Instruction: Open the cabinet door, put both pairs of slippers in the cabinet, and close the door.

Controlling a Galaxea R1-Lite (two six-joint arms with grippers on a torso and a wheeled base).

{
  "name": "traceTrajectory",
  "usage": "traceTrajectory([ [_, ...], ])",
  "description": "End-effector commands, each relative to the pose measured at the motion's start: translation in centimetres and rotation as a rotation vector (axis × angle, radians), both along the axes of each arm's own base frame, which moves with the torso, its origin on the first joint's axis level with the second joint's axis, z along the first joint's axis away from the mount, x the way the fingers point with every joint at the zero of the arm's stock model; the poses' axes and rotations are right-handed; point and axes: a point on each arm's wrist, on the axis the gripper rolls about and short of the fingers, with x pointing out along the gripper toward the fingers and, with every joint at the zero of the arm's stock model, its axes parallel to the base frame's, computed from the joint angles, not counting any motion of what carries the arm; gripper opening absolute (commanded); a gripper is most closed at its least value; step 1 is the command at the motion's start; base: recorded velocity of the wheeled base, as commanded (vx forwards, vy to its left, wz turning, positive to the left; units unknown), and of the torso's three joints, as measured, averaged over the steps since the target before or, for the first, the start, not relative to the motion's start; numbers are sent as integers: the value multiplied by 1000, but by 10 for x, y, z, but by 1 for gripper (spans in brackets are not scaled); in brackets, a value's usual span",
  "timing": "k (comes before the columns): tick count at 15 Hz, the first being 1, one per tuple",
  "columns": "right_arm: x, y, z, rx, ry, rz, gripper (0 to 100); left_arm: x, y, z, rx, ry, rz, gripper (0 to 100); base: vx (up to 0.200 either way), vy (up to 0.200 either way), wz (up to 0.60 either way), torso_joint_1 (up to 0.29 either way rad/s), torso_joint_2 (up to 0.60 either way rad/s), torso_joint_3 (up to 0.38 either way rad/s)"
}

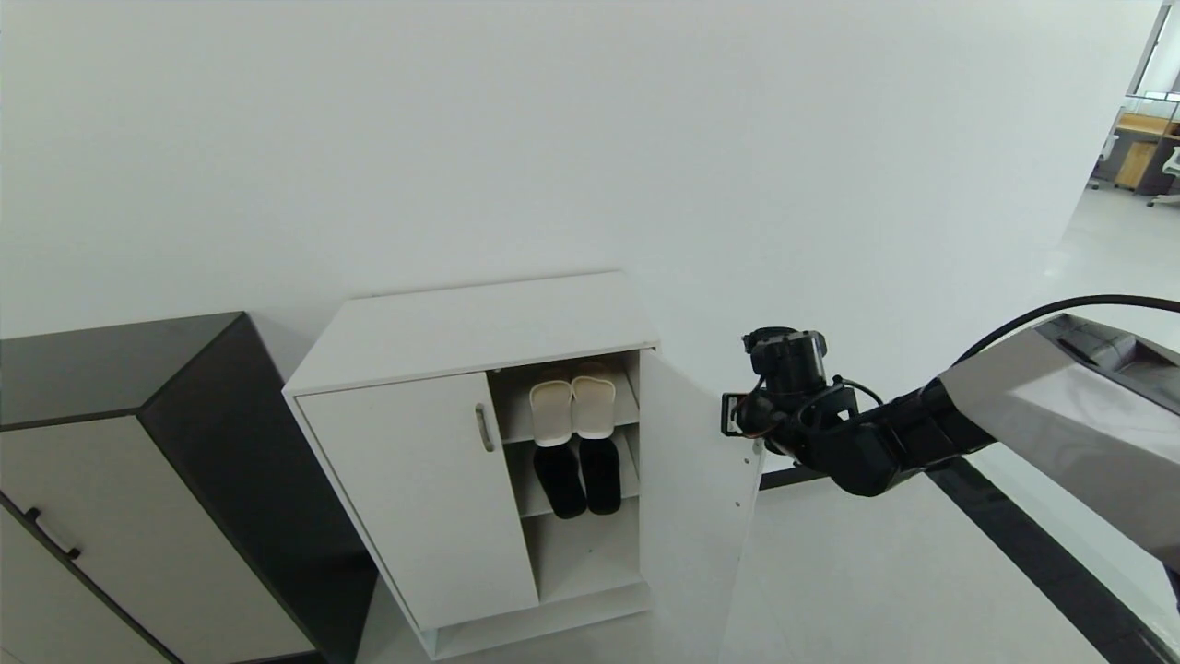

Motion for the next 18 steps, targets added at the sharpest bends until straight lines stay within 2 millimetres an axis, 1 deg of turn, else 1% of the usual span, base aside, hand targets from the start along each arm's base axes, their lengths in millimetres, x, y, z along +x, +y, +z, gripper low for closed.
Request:
traceTrajectory([
  [1,5,-12,1,-4,-2,-27,0,0,0,0,-1,1,0,0,0,0,0,0,0,0],
  [3,9,-19,-7,-12,16,-44,0,0,0,0,1,1,0,0,0,0,0,0,0,0],
  [5,10,-18,-16,-21,36,-42,0,0,0,0,1,1,0,0,0,0,0,0,0,0],
  [8,4,-14,-22,-32,56,-28,0,0,0,0,1,0,0,0,0,0,0,0,0,0],
  [11,-10,-3,-24,-33,54,9,0,0,0,0,1,1,2,0,0,0,0,0,0,0],
  [14,-30,15,-28,-34,49,68,0,0,0,0,1,1,0,0,0,0,0,0,0,0],
  [16,-41,25,-23,-26,43,104,0,0,0,0,1,1,0,0,0,0,0,0,0,0],
  [17,-50,33,-21,-20,40,138,0,0,0,0,1,1,0,0,0,0,0,0,0,0],
  [18,-54,37,-19,-16,28,150,0,0,0,0,1,1,0,0,0,0,0,0,0,0],
])
